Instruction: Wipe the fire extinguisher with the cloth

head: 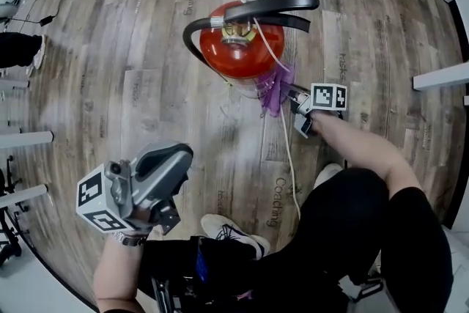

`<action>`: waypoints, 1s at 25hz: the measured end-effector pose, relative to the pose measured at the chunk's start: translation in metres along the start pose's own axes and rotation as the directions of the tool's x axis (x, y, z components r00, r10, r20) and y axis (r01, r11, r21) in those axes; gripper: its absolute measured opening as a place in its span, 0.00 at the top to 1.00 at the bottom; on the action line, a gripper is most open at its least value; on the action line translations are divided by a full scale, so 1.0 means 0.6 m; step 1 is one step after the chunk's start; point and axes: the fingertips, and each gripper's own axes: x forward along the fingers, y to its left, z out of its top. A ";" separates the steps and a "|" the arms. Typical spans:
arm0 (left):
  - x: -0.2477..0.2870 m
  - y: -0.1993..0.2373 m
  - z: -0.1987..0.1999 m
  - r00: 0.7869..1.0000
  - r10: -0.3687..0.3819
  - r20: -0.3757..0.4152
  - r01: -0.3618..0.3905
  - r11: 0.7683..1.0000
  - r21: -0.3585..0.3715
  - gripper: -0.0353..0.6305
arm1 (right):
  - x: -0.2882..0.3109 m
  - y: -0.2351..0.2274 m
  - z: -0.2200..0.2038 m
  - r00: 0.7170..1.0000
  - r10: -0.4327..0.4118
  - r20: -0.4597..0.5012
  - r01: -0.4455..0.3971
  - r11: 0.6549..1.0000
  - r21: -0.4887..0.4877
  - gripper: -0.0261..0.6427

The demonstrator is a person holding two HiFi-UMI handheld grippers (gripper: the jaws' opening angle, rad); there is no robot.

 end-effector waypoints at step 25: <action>0.025 0.055 -0.011 0.999 -0.051 -0.012 0.051 0.998 -0.029 0.95 | -0.119 0.268 0.117 0.935 0.349 0.056 -0.347 0.937 -0.043 0.88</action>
